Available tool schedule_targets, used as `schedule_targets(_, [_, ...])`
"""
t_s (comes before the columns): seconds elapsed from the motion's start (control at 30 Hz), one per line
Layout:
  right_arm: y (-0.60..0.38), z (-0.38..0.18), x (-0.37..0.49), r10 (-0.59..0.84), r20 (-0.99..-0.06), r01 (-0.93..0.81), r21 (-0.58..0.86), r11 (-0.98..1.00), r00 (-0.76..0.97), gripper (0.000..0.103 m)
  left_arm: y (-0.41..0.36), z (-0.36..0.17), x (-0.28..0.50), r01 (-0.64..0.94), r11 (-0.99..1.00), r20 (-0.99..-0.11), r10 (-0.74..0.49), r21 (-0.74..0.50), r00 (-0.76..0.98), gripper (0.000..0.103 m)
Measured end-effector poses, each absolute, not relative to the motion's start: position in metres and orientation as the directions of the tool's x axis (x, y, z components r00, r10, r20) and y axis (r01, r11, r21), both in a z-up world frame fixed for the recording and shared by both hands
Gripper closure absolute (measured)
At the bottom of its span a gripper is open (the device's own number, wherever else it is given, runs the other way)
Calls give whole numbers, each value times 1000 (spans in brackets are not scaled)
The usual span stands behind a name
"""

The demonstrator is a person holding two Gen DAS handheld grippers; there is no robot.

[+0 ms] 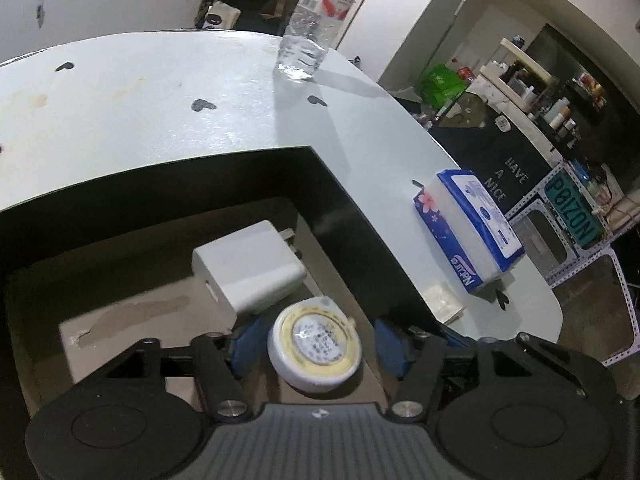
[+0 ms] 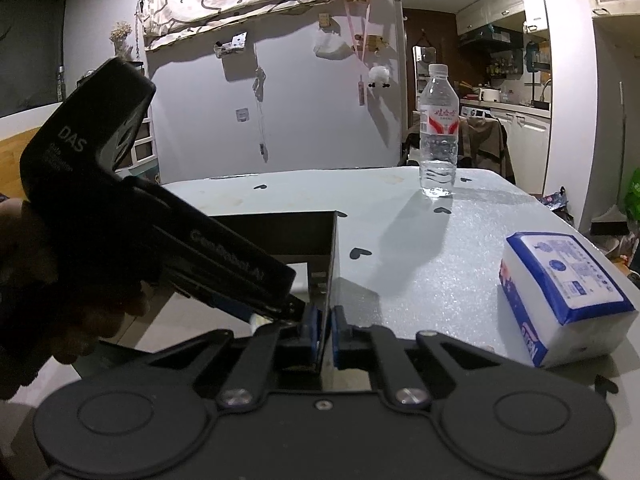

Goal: Organize rigid objects
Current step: 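Carry the tape measure with the left gripper into the black box and release, then move the left gripper back and grasp the wooden paddle-shaped block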

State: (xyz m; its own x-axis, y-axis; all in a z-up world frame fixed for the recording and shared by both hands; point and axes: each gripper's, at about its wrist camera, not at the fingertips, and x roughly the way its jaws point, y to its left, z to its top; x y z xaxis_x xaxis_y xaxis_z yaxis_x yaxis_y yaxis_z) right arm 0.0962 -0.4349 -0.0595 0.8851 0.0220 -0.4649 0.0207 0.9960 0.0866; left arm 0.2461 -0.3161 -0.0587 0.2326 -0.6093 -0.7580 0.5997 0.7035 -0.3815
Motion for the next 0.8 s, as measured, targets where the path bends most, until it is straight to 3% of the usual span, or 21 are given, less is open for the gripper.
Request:
schedule_targets(0.27, [-435,-57,100,13,-481,38,96,995,876,96,-299,-45,237,600,708,-728,-624,-373,283,24])
schedule_targets(0.8, [-432,-58,103,-21,-501,91,116,989,865,96,-247,-4,171,681,674,-611,-676,-286,412,9])
